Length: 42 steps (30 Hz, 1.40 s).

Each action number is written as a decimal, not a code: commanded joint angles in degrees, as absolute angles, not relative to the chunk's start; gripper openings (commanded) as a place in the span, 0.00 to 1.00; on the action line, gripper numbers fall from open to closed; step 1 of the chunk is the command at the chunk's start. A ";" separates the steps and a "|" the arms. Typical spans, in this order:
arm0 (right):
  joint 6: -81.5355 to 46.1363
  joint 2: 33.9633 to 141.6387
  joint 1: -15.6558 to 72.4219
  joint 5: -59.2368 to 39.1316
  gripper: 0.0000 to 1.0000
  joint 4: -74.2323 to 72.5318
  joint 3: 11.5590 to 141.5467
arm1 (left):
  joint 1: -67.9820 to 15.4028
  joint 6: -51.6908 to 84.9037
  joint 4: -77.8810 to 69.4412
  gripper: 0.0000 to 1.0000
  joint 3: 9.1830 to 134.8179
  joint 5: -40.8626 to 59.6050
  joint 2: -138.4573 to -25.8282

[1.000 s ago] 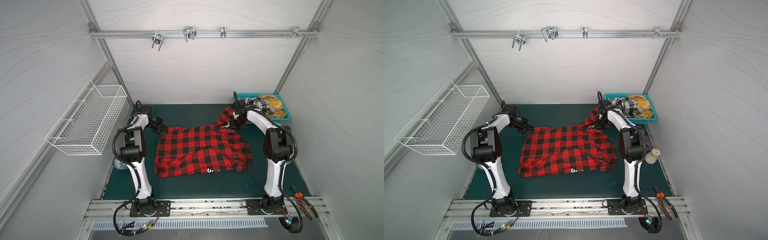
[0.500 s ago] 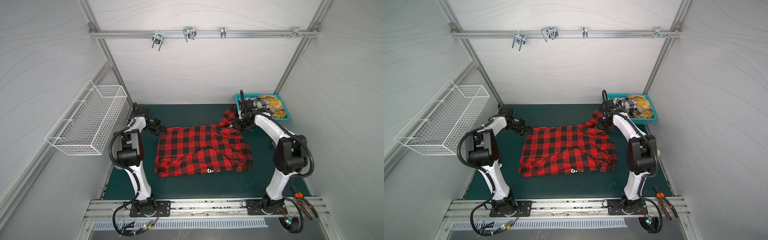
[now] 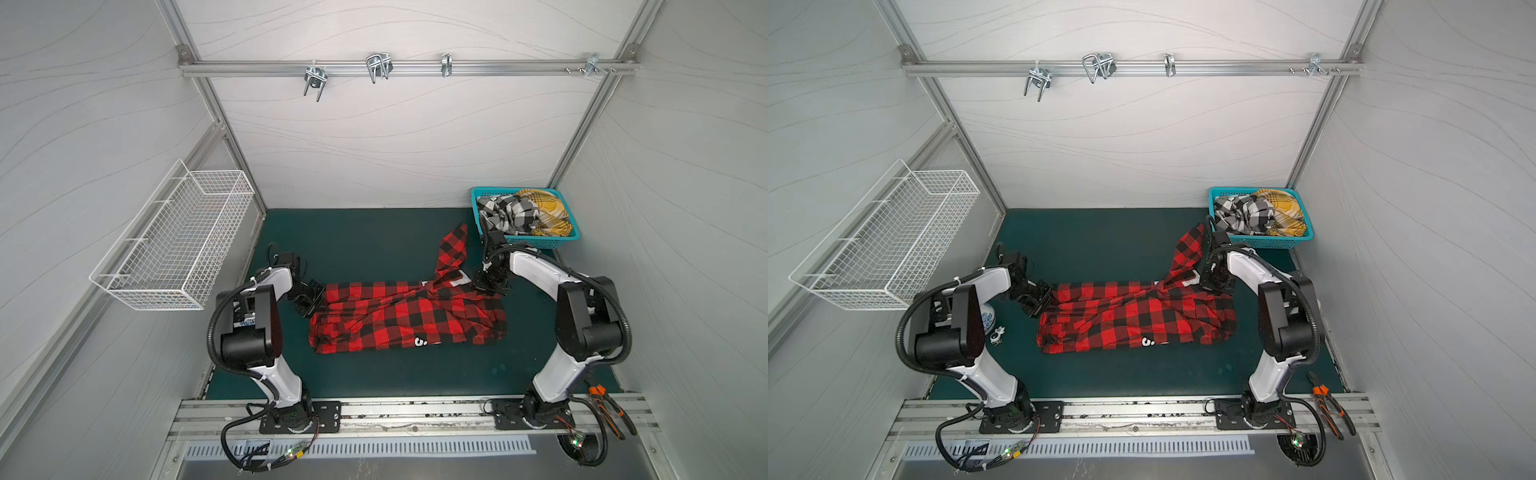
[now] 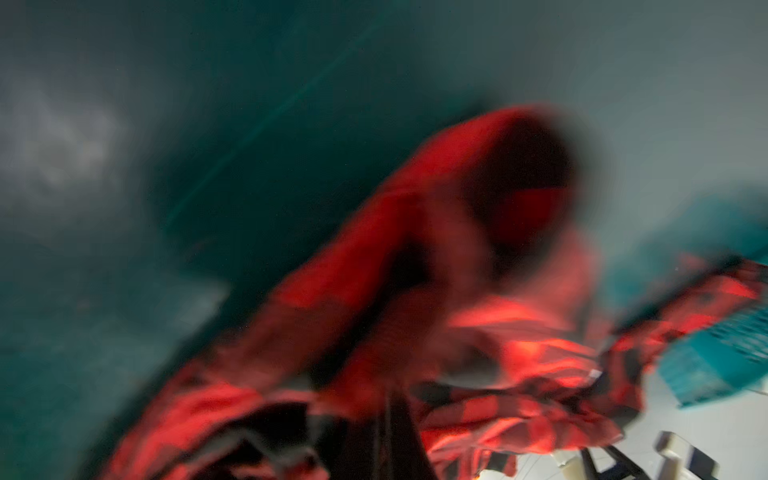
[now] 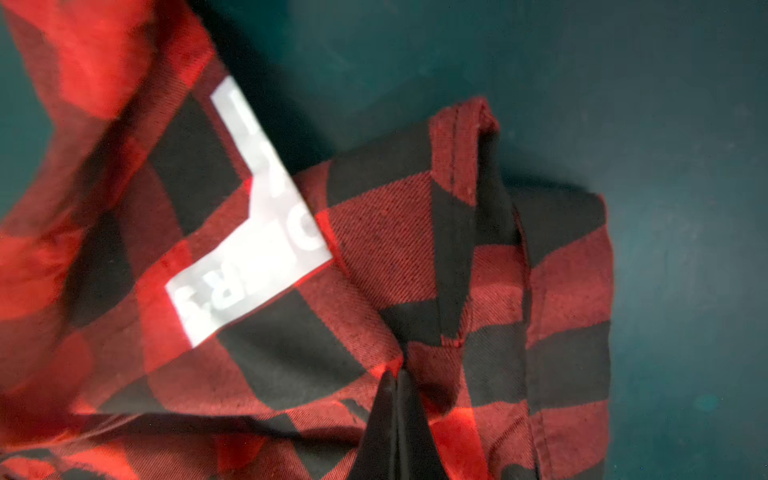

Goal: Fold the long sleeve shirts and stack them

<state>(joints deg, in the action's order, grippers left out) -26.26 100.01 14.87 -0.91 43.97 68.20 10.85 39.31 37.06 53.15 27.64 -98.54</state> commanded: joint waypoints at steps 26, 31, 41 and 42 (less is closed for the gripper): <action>-25.10 109.32 17.14 4.03 0.76 60.44 100.88 | -0.41 37.16 49.87 0.39 67.43 17.16 -91.65; -25.14 121.95 14.94 5.49 0.71 62.00 112.98 | -0.77 35.71 48.29 0.27 67.72 16.43 -98.20; -25.54 135.10 13.18 0.05 0.68 62.76 122.86 | -0.70 33.58 47.02 0.21 64.40 15.38 -100.58; -25.90 135.50 13.16 -0.48 0.68 62.31 122.26 | -0.76 33.45 46.94 0.20 64.12 15.39 -100.68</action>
